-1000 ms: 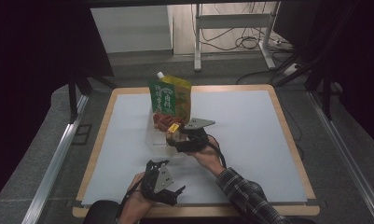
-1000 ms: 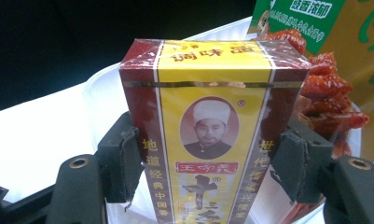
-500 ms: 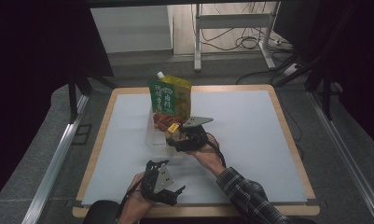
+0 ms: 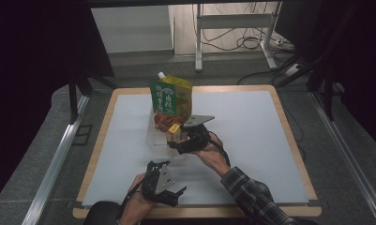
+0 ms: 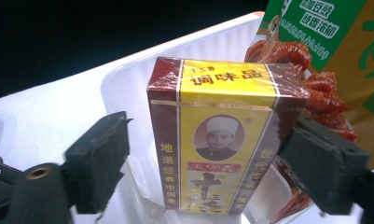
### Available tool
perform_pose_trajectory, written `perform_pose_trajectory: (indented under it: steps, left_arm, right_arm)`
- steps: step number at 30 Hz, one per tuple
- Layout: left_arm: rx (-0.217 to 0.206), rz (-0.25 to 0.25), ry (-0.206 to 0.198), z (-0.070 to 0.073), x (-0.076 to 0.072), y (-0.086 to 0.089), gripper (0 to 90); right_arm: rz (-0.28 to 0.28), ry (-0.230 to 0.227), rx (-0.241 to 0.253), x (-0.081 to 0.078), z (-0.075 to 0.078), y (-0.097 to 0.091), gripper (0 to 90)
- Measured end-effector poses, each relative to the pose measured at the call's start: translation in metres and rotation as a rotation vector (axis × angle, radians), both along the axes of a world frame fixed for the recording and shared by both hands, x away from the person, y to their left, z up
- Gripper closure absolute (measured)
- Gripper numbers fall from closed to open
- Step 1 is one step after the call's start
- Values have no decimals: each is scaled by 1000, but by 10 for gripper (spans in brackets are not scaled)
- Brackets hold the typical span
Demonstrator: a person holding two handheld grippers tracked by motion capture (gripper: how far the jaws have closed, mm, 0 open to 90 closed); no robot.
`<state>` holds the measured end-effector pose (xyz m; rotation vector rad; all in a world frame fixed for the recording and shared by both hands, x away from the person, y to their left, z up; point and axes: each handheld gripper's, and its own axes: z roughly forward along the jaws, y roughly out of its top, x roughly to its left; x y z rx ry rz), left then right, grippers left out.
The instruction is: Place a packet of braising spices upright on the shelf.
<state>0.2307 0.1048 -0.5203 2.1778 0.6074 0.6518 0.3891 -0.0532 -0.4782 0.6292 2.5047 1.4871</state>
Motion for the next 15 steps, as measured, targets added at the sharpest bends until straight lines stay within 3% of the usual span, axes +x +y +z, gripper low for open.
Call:
perform_pose_trajectory:
  steps: [15]
  left_arm:
    - [-5,2,3,-1,0,0,20]
  right_arm:
    - [23,-5,-11,-3,16,-10,110]
